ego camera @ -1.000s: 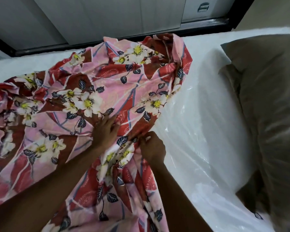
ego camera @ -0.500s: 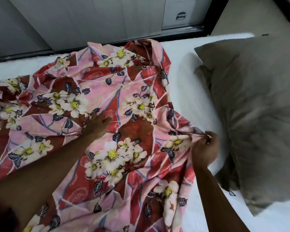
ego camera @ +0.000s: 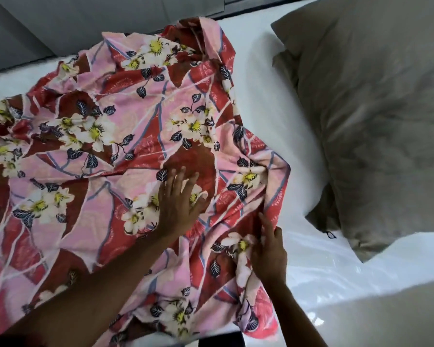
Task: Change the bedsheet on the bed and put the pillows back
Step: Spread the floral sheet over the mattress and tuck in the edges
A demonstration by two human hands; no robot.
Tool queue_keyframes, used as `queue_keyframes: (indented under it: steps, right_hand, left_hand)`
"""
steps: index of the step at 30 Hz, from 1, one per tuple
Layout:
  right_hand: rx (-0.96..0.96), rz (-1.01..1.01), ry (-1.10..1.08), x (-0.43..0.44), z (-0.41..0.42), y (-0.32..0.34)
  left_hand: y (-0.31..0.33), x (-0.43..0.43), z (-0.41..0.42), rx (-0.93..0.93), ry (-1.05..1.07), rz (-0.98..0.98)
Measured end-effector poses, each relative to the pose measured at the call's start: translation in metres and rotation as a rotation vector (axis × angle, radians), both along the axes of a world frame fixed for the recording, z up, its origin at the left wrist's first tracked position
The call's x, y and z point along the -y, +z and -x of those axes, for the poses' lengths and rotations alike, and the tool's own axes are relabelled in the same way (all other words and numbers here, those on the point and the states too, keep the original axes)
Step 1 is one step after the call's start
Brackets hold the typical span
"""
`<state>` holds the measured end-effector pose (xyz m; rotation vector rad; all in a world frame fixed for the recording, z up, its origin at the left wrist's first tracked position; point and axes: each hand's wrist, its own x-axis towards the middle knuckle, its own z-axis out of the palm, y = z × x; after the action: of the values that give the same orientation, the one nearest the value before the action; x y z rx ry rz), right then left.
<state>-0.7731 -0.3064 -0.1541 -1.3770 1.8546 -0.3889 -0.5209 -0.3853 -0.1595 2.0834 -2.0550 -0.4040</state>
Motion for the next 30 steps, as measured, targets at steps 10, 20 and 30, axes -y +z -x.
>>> queue_keyframes:
  steps: [10,20,30]
  right_hand:
    - [-0.218,-0.023,-0.481,-0.037,0.099,0.011]
    - [-0.163,-0.086,-0.457,-0.145,0.082,-0.001]
    - [-0.439,0.044,-0.776,-0.143,0.165,0.007]
  left_hand:
    - [0.012,-0.096,0.006,-0.030,-0.257,0.044]
    - [0.016,-0.192,0.035,-0.020,-0.543,-0.174]
    - [0.019,-0.252,0.082,-0.109,-0.698,-0.730]
